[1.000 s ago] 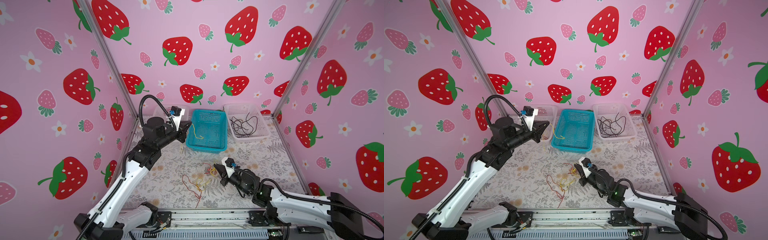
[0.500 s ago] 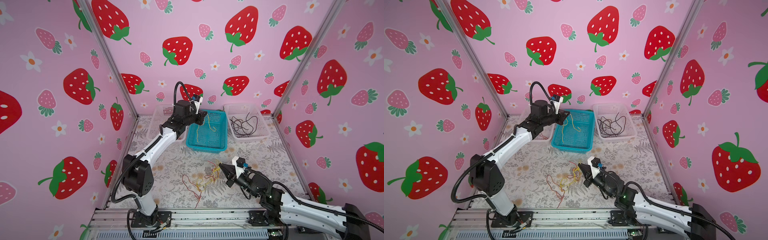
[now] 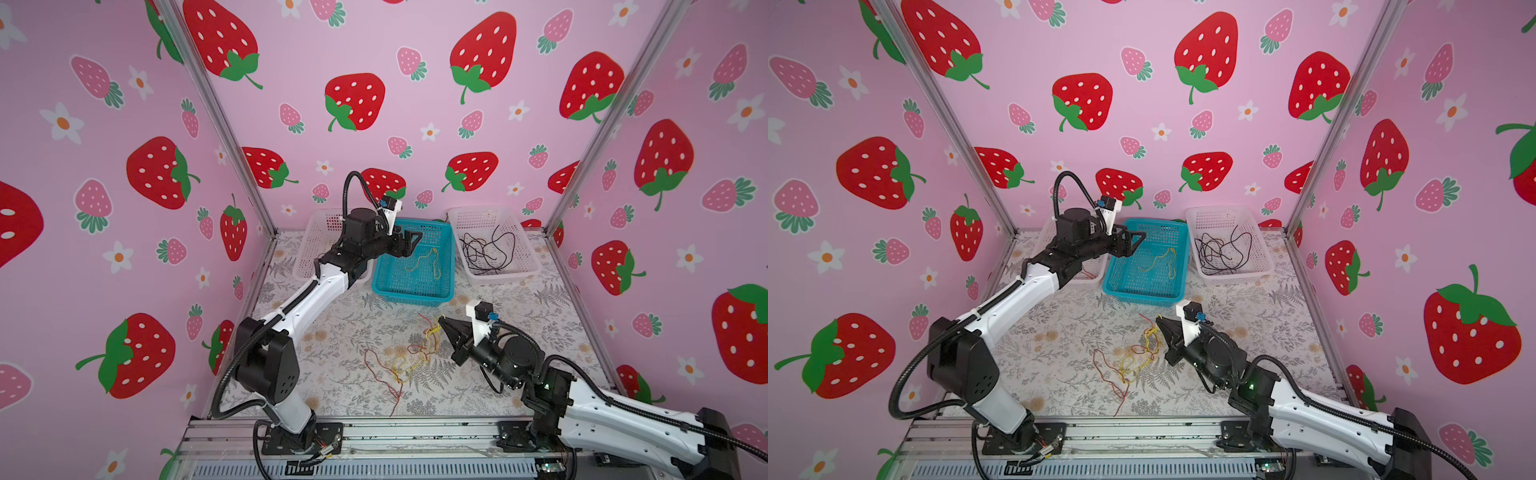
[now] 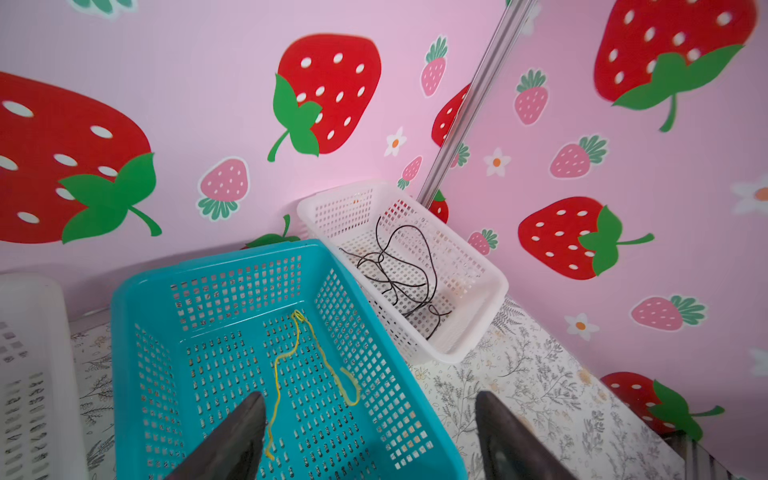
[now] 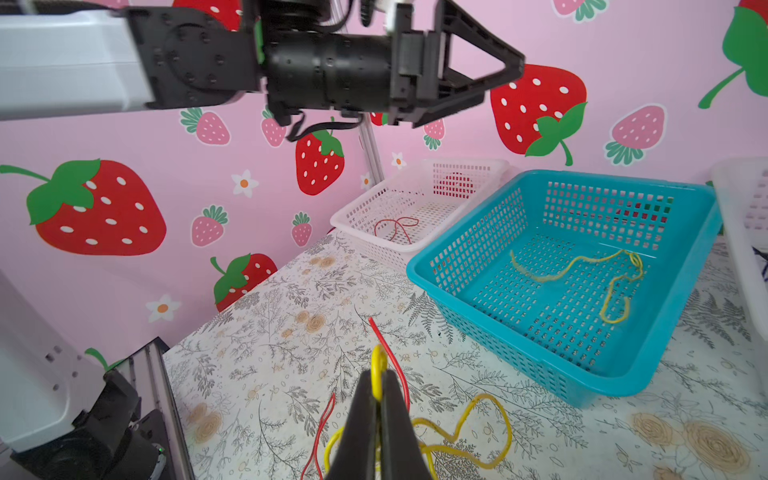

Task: Untangle the cables
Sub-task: 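Release the yellow wire in the teal basket and return the left gripper to the tangle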

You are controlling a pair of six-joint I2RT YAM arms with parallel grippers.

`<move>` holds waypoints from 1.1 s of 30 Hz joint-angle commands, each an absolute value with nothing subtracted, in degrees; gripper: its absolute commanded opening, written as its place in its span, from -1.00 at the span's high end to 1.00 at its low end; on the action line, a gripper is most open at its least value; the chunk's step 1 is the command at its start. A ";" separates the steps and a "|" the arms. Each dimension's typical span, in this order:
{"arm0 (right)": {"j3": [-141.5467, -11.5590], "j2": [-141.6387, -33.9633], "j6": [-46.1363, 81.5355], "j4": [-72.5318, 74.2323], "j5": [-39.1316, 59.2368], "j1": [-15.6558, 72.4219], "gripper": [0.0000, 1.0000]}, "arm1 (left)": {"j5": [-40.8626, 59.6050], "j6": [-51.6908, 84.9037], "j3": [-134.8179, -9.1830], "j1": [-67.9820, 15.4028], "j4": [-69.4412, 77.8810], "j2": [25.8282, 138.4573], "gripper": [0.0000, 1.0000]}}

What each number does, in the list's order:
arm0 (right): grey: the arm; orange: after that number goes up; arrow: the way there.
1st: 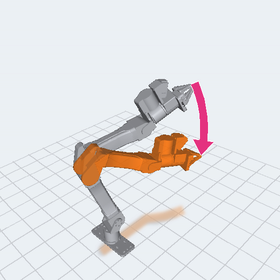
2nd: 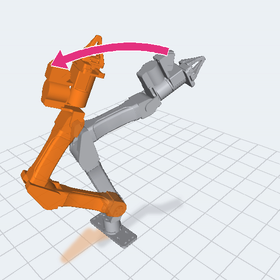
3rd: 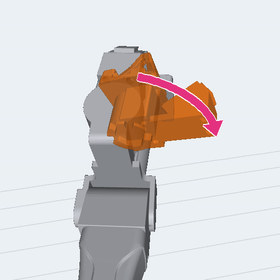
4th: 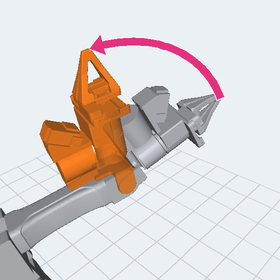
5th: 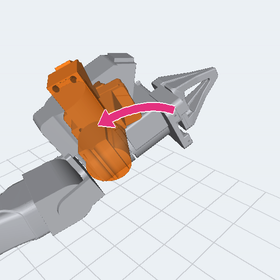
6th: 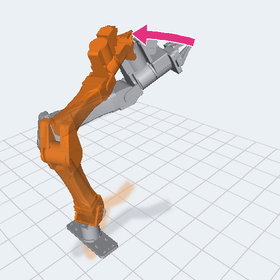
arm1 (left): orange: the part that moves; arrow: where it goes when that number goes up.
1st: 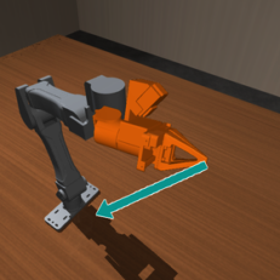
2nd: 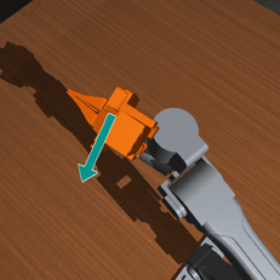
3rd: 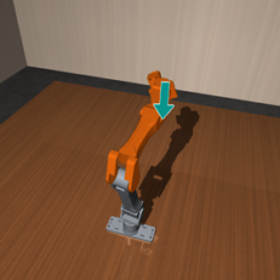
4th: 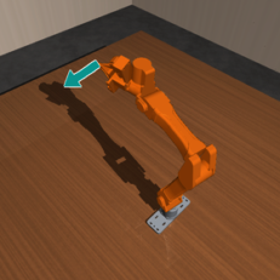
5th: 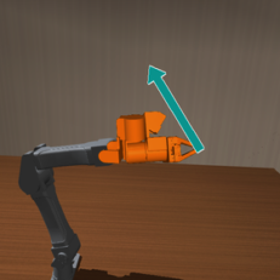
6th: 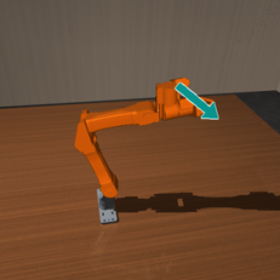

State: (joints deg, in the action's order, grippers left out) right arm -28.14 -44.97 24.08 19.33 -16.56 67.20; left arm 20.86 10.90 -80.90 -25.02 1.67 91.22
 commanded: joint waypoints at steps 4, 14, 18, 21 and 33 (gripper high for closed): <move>-33.48 -47.66 33.18 13.04 -19.45 65.52 1.00 | 18.89 17.14 -65.87 -26.64 7.48 73.34 -0.63; -38.30 -50.57 38.83 10.76 -15.77 61.20 1.00 | 15.76 24.73 -43.74 -38.63 5.80 52.38 -0.50; -41.02 -51.77 39.02 9.62 -15.97 61.17 1.00 | 14.50 25.77 -38.41 -45.01 6.76 50.29 -0.48; -41.86 -54.18 39.27 9.27 -15.23 61.18 1.00 | 13.05 26.46 -35.95 -47.06 8.34 50.69 -0.46; -42.41 -54.36 39.52 8.97 -15.88 62.30 1.00 | 16.70 27.42 -39.70 -47.92 7.41 59.22 0.18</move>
State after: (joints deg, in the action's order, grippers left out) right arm -40.69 -55.11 38.28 8.86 -15.05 61.89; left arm 15.70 27.27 -36.62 -47.62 7.27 58.61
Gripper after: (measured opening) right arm 0.053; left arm 0.423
